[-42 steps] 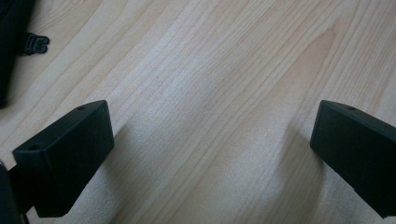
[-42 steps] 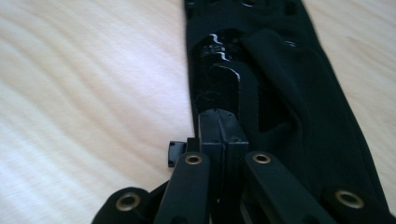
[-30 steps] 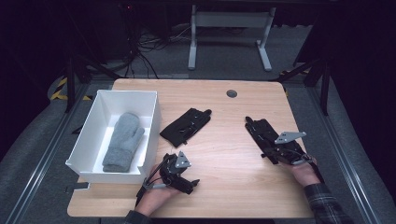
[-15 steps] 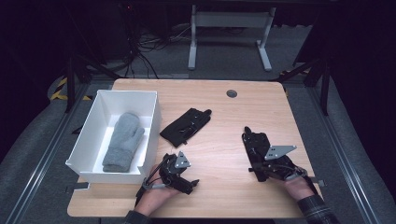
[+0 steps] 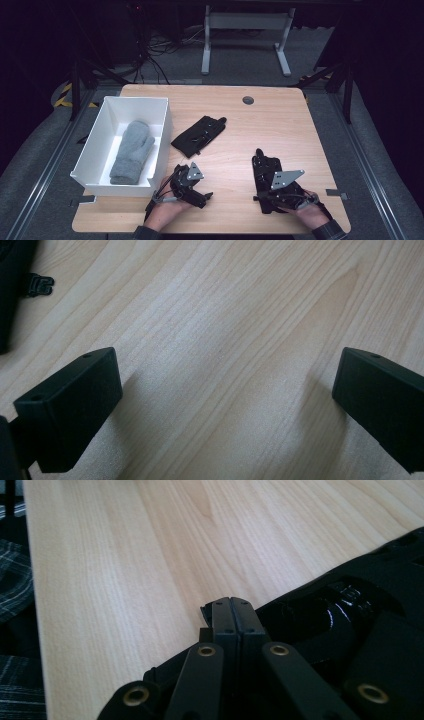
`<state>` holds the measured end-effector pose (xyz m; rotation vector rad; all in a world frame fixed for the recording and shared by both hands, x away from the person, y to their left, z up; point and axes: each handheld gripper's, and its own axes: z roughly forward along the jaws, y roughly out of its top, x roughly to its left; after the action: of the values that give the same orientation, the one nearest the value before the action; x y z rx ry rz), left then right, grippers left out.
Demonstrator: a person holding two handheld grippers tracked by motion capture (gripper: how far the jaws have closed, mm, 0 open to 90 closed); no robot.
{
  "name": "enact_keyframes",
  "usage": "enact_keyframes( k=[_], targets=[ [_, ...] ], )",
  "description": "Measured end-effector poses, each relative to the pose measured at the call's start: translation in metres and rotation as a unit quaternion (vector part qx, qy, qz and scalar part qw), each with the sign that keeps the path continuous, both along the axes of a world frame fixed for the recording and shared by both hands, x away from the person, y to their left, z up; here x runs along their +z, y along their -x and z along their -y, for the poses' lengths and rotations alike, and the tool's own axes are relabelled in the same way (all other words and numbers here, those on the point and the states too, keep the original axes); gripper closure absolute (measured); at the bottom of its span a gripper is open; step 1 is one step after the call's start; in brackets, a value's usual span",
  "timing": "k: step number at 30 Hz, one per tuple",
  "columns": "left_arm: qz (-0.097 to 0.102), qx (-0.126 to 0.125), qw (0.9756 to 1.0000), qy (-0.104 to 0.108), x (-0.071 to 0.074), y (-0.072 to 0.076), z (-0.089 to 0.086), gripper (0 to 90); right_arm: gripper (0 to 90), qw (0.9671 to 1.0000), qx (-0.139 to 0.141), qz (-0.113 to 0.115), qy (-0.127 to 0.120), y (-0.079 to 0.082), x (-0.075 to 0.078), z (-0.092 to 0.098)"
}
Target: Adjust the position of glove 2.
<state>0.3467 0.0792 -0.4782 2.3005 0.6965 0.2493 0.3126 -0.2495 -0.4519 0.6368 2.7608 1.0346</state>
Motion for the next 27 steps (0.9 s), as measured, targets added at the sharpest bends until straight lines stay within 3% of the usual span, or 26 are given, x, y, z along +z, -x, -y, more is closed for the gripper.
enact_keyframes(
  k=[7, 10, 13, 15, 18, 27],
  targets=[
    [0.0, 0.0, 1.0, 0.0, 0.0, 0.0, 0.0, 0.1, 90.0, 0.9998, 0.016, 0.003, -0.005, 0.003, 0.001, -0.003],
    [0.0, -0.001, 1.0, 0.0, 0.0, 0.0, 0.0, 0.1, 78.8, 0.9994, 0.004, 0.026, -0.021, 0.003, 0.008, 0.003],
    [0.0, 0.0, 1.0, 0.0, 0.0, 0.0, 0.0, 0.1, 68.7, 0.9979, -0.027, 0.047, -0.036, -0.001, 0.014, 0.015],
    [0.0, 0.0, 1.0, 0.0, 0.0, 0.0, 0.0, 0.1, 59.9, 0.996, -0.06, 0.052, -0.04, -0.006, 0.016, 0.029],
    [0.0, -0.001, 1.0, 0.0, 0.0, 0.0, 0.0, 0.1, 53.3, 0.9944, -0.08, 0.054, -0.043, -0.01, 0.015, 0.04],
    [0.0, 0.0, 1.0, 0.001, 0.0, 0.0, 0.0, 0.4, 33.1, 0.9832, -0.171, 0.056, -0.034, -0.023, 0.003, 0.09]
  ],
)
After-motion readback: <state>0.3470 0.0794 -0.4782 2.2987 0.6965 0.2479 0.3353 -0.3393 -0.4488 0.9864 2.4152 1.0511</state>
